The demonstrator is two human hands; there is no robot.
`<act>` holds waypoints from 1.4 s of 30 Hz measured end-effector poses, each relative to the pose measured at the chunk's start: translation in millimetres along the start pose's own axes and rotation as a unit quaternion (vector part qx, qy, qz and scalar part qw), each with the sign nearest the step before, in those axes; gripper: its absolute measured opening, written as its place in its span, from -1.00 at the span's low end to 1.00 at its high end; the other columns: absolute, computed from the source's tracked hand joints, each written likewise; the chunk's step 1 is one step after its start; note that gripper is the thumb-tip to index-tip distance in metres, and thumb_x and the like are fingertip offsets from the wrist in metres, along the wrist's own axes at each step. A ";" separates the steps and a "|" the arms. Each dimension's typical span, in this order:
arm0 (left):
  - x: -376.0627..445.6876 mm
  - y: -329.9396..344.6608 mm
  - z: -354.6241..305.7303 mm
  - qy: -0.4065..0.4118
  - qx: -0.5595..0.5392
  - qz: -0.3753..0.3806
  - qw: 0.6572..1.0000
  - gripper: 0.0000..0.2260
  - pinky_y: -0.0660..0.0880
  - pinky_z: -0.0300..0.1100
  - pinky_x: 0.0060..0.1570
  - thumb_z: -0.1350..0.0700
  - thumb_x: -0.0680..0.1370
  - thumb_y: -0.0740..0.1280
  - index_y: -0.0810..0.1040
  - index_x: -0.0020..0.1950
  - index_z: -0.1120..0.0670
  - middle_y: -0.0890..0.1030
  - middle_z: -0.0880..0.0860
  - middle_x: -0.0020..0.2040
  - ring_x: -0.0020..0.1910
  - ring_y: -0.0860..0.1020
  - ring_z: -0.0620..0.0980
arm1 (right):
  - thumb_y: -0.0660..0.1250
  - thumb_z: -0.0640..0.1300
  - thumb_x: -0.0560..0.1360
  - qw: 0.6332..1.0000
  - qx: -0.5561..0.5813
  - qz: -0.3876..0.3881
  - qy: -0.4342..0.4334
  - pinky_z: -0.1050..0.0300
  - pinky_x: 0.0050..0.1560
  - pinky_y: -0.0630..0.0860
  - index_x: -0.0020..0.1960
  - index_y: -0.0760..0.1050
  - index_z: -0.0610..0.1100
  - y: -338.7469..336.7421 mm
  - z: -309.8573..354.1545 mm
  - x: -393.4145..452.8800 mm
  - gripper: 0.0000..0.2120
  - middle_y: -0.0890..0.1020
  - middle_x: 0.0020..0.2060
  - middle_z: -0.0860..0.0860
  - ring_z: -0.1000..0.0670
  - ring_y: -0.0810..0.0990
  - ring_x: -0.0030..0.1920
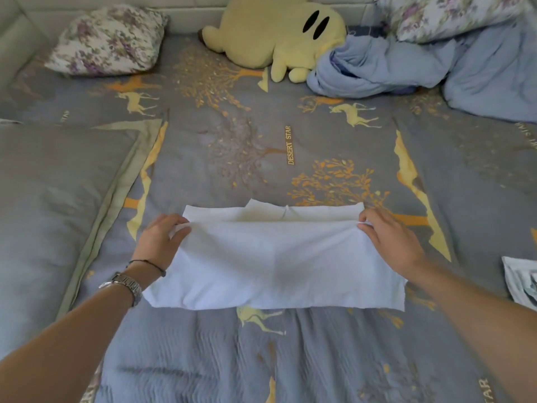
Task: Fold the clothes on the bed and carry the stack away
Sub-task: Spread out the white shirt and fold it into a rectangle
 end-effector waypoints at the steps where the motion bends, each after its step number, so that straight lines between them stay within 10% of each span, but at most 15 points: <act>1: 12.9 5.5 1.7 -0.008 0.002 -0.001 1.000 -0.91 0.31 -0.17 -0.13 0.16 0.53 0.32 0.56 -0.01 0.13 0.54 0.10 -0.06 -0.10 0.48 0.07 | 0.20 -0.06 0.57 1.000 -0.005 -0.003 -0.003 -0.02 -0.16 0.45 -0.01 0.39 -0.08 5.6 -2.0 13.0 -0.90 0.53 -0.07 -0.03 -0.15 0.53 -0.03; 23: 127.6 115.6 31.0 -0.136 0.048 0.008 0.990 -0.94 0.39 -0.10 0.02 0.06 0.44 0.34 0.58 -0.14 -0.09 0.52 0.09 0.07 0.07 0.50 0.16 | 0.29 -0.09 0.51 0.993 -0.109 -0.001 0.054 -0.09 0.05 0.29 0.08 0.49 -0.16 113.6 -54.1 109.1 -0.80 0.51 -0.01 -0.17 -0.24 0.45 0.06; 29: 93.7 107.2 -21.3 0.049 0.019 -0.079 0.995 -0.71 0.28 -0.03 0.23 0.12 0.51 0.30 0.52 0.18 0.21 0.52 0.26 0.17 0.20 0.45 0.26 | 0.20 0.02 0.56 0.999 -0.020 -0.024 0.007 -0.10 0.35 0.29 0.33 0.39 -0.16 106.2 -11.0 82.4 -0.59 0.45 0.31 -0.14 -0.19 0.34 0.38; 37: 14.2 175.0 -74.7 0.162 0.145 0.108 0.970 -0.36 0.11 0.23 0.40 -0.33 0.50 -0.10 0.11 0.50 -0.06 0.15 0.14 0.51 0.49 0.11 0.22 | -0.15 0.41 0.43 0.988 -0.065 0.115 -0.083 -0.24 0.48 -0.22 0.49 -0.18 0.16 152.1 44.5 38.3 -0.29 -0.12 0.54 -0.02 -0.18 -0.27 0.51; 42: 20.7 206.7 -60.6 0.161 0.225 0.117 0.954 -0.31 0.02 0.31 0.39 -0.39 0.45 -0.11 0.00 0.51 -0.11 0.05 0.11 0.54 0.50 0.00 0.28 | -0.19 0.49 0.36 0.984 -0.119 0.118 -0.059 -0.27 0.45 -0.30 0.46 -0.29 0.21 174.2 37.4 45.3 -0.23 -0.20 0.53 -0.02 -0.22 -0.32 0.50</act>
Point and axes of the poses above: each hand's wrist, its own x-axis towards the middle knuckle, its own y-axis out of the palm, z = x × y, the point moved 4 cm from there along x, towards the middle knuckle
